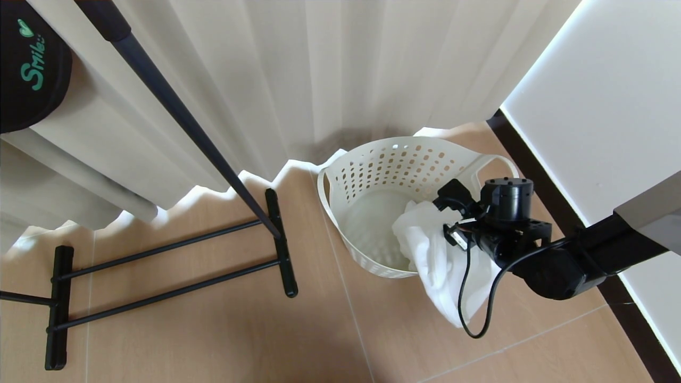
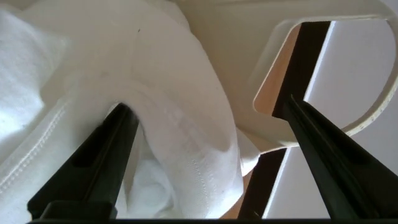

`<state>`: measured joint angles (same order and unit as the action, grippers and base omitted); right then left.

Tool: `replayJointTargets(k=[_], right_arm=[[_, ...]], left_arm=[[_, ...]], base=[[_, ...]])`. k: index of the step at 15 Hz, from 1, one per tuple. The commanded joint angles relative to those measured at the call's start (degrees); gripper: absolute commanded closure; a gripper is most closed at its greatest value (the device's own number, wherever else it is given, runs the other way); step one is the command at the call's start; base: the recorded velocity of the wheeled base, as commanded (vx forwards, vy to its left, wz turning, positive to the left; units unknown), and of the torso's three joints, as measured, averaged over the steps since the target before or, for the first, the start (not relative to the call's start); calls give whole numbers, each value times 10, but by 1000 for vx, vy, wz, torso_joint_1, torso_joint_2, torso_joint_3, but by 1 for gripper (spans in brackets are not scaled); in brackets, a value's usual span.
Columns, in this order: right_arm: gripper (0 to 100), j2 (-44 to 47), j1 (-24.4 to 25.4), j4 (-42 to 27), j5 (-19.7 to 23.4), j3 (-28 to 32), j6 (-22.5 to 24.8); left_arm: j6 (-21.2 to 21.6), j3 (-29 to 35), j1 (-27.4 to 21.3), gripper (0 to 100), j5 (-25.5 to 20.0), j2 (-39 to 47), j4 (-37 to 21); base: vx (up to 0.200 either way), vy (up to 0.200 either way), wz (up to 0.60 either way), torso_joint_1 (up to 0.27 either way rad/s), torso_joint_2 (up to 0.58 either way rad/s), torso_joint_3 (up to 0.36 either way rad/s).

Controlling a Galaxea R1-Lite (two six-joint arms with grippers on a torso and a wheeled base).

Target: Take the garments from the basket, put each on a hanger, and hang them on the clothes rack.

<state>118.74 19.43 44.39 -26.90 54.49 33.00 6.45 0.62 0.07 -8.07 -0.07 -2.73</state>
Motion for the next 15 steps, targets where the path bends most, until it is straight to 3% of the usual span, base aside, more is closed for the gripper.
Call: replayJointTargets(k=[1, 4, 5, 10, 13, 15], right_arm=[[0, 18, 0, 33, 0, -3, -7], [0, 44, 0, 90, -1, -11, -14], [100, 46, 0, 103, -1, -16, -14], [100, 41, 1, 147, 4, -37, -22], [100, -3, 2, 233, 32, -112, -26], [100, -70, 11, 257, 32, -160, -57]], left_arm=[[1, 0, 0, 0, 0, 1, 0], [1, 1, 0, 0, 0, 1, 0], [1, 0, 0, 0, 0, 1, 0], [1, 0, 0, 0, 0, 1, 0], [0, 0, 0, 0, 1, 1, 0], [1, 0, 0, 0, 0, 1, 0]], base=[[0, 0, 0, 0, 0, 0], [0, 0, 0, 0, 0, 0], [0, 0, 0, 0, 0, 0], [0, 0, 0, 0, 0, 0], [0, 0, 0, 0, 0, 0], [0, 0, 0, 0, 0, 0]])
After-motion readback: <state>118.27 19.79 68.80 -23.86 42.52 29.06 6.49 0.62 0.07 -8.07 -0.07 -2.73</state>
